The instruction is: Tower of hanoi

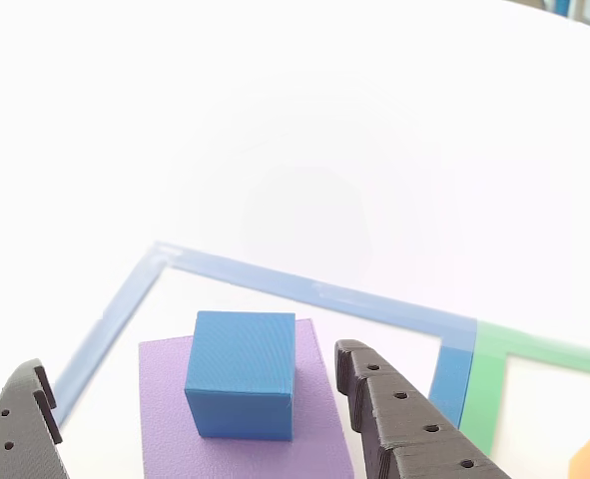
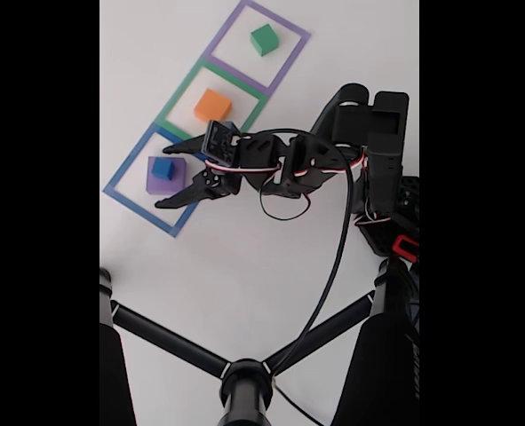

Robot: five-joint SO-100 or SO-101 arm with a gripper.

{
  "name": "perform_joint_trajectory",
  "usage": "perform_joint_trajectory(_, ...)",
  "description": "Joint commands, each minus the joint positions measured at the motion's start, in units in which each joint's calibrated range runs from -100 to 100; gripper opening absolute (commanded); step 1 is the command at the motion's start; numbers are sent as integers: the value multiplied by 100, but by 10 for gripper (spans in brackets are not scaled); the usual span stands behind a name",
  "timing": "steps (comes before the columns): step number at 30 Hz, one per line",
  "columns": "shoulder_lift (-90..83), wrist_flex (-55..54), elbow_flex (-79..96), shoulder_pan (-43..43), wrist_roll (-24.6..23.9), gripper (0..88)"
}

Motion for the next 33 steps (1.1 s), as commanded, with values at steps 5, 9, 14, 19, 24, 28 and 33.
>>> perform_joint_trajectory(5,7,-136,-259,-94,59,309)
perform_joint_trajectory(9,15,-136,-241,-103,59,276)
perform_joint_trajectory(14,39,-136,-241,-103,59,217)
perform_joint_trajectory(19,55,-136,-241,-103,59,163)
perform_joint_trajectory(24,79,-136,-241,-113,59,122)
perform_joint_trajectory(28,87,-136,-241,-122,59,103)
perform_joint_trajectory(33,87,-119,-241,-122,59,73)
